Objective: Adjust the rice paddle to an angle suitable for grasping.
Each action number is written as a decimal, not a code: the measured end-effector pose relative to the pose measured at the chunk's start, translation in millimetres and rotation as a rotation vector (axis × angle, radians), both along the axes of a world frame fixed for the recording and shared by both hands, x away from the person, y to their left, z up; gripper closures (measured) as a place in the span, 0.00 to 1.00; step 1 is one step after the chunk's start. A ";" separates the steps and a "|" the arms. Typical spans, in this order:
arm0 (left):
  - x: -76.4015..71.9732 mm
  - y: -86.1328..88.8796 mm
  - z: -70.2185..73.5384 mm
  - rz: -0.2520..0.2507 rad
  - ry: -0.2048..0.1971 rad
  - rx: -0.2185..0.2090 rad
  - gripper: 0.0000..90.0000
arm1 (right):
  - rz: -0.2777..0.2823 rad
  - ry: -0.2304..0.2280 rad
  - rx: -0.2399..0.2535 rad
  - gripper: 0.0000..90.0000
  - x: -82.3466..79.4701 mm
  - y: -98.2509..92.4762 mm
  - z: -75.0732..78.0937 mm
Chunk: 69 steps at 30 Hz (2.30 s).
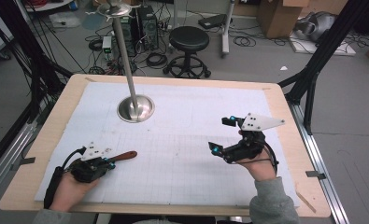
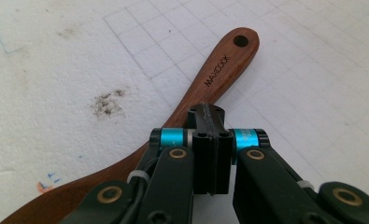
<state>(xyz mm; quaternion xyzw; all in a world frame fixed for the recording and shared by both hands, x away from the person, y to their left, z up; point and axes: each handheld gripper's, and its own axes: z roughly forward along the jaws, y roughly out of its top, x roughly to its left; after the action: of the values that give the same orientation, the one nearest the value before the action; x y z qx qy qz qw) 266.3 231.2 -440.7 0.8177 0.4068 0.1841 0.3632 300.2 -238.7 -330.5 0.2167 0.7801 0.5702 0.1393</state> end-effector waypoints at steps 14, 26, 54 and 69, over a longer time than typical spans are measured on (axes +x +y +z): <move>8.4 -2.1 0.0 0.019 -0.007 0.011 0.99 | -0.004 0.007 -0.010 0.01 -0.9 -0.7 -2.0; 18.7 16.1 25.3 -0.126 -0.020 -0.133 0.79 | -0.007 0.021 -0.012 0.01 1.9 -1.6 -5.6; 44.4 39.6 53.3 -0.424 -0.029 -0.116 0.12 | -0.013 0.029 -0.028 0.01 3.3 -1.3 -8.6; 42.5 33.7 37.5 -0.442 0.023 -0.060 0.16 | -0.017 0.031 -0.021 0.01 2.4 -4.2 -7.6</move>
<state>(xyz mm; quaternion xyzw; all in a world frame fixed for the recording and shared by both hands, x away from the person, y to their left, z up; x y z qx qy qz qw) 308.8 264.9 -403.2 0.8780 0.2271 0.0785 0.4140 302.6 -242.9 -338.1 0.2306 0.7863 0.5572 0.1343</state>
